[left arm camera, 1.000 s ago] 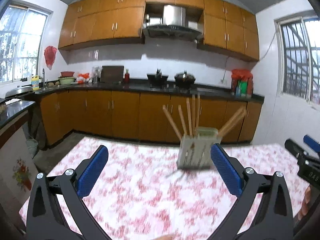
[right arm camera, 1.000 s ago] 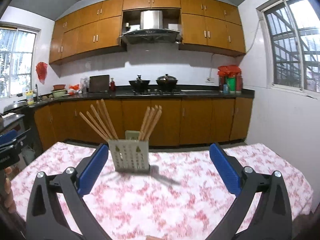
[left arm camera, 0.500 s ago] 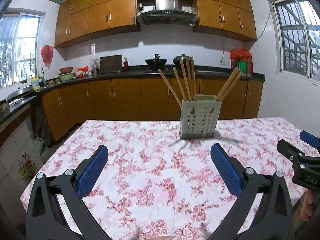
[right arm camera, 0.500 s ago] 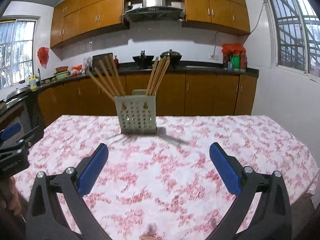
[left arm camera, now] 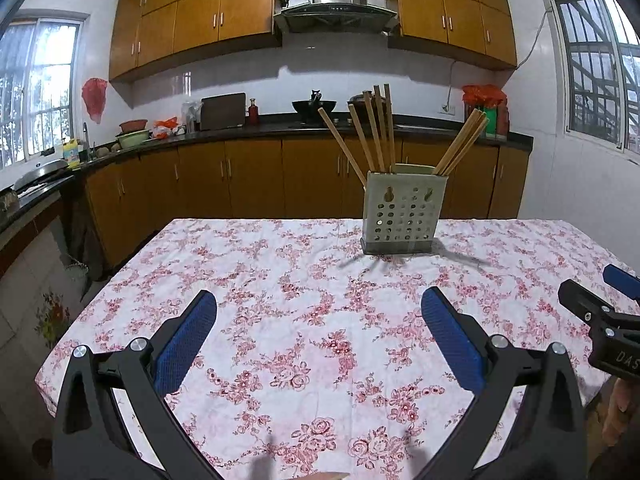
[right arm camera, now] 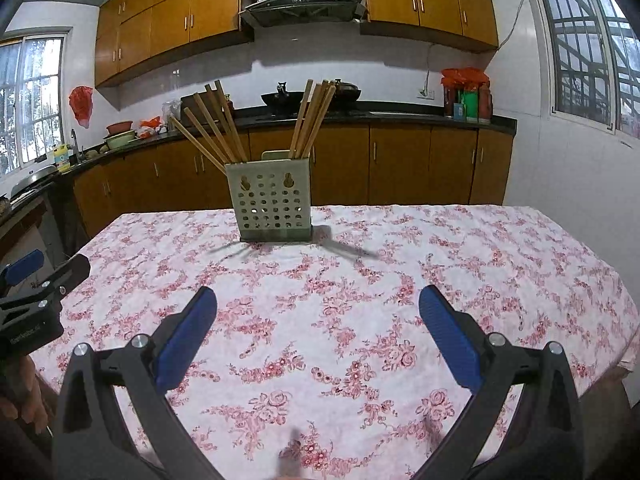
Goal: Organize utensils
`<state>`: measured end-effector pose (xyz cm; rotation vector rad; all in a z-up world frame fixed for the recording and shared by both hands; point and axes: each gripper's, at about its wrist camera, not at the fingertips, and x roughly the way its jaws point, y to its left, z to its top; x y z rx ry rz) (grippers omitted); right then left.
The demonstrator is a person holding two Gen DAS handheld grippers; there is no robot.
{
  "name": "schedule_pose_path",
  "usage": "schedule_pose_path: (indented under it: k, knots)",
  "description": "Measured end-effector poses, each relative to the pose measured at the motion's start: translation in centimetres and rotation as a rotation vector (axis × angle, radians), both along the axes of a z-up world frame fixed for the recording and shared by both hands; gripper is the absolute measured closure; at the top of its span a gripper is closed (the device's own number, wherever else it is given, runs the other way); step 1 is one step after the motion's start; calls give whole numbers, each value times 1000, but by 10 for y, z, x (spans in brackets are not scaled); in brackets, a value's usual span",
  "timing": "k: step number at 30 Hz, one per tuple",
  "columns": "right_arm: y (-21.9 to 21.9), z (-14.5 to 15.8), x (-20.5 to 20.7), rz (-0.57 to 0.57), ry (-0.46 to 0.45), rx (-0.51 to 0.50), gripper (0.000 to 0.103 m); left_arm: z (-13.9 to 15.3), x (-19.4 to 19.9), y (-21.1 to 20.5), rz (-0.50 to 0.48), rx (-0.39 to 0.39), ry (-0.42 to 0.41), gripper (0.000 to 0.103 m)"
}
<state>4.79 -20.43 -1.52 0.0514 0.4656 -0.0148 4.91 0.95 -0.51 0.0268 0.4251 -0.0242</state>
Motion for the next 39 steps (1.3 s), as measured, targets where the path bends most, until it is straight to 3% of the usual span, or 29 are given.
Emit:
schedule_pose_path:
  k: [39]
  knots:
    - [-4, -3, 3, -7, 17, 21, 4, -3, 2, -7, -8, -1, 19, 2]
